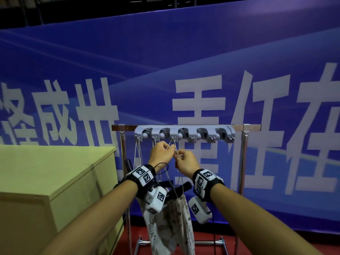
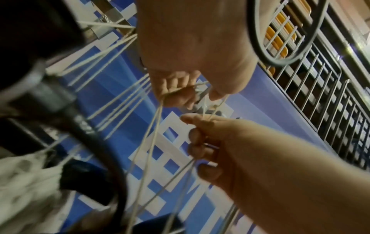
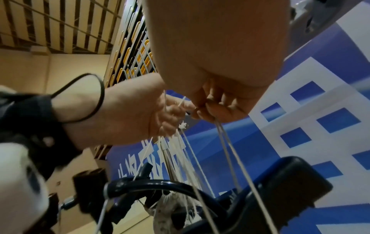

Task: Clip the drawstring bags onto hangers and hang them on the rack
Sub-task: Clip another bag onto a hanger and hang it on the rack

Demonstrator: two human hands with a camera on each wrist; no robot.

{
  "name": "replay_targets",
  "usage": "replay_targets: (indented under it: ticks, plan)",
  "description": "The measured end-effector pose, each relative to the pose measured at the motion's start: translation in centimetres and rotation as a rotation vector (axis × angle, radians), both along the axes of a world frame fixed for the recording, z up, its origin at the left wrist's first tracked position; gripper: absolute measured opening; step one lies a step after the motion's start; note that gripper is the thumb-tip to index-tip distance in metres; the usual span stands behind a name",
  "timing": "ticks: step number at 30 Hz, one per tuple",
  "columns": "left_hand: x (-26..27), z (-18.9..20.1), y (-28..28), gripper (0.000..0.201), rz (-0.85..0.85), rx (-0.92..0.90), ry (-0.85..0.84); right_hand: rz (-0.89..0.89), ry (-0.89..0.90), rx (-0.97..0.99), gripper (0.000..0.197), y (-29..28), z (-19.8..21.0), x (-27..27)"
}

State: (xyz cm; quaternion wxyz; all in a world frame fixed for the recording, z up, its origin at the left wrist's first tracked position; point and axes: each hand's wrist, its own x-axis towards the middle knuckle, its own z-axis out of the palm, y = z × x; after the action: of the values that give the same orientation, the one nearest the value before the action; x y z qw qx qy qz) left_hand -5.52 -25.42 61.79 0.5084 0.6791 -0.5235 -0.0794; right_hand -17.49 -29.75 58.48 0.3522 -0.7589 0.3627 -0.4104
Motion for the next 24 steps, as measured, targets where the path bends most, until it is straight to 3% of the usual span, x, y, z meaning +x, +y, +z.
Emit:
replay_targets:
  ticks: [3, 9, 13, 17, 21, 22, 24]
  plan:
    - [-0.9, 2.4, -0.1, 0.014, -0.050, 0.000, 0.162, 0.033, -0.044, -0.058, 0.033, 0.2, 0.7, -0.2]
    - [-0.3, 6.2, -1.2, 0.038, -0.097, 0.016, 0.366, 0.129, -0.223, 0.052, 0.035, -1.6, 3.8, 0.1]
    - [-0.1, 6.9, -1.7, 0.022, -0.051, 0.022, 0.459, 0.154, -0.282, 0.156, 0.034, -2.4, 5.1, 0.2]
    - [0.2, 6.5, -2.2, 0.013, -0.002, 0.043, 0.423, 0.089, -0.255, 0.278, 0.037, -2.7, 5.0, 0.9]
    - [0.4, 5.1, -2.7, 0.013, 0.071, 0.012, 0.164, 0.016, -0.179, 0.482, 0.036, -2.5, 3.4, 0.3]
    - [0.5, 4.4, -2.9, 0.006, 0.060, 0.011, 0.131, 0.015, -0.145, 0.494, 0.034, -2.4, 2.9, 0.1]
    - [0.7, 2.9, -2.7, 0.010, 0.031, 0.031, 0.094, 0.029, -0.092, 0.487, 0.030, -1.9, 1.8, -0.3]
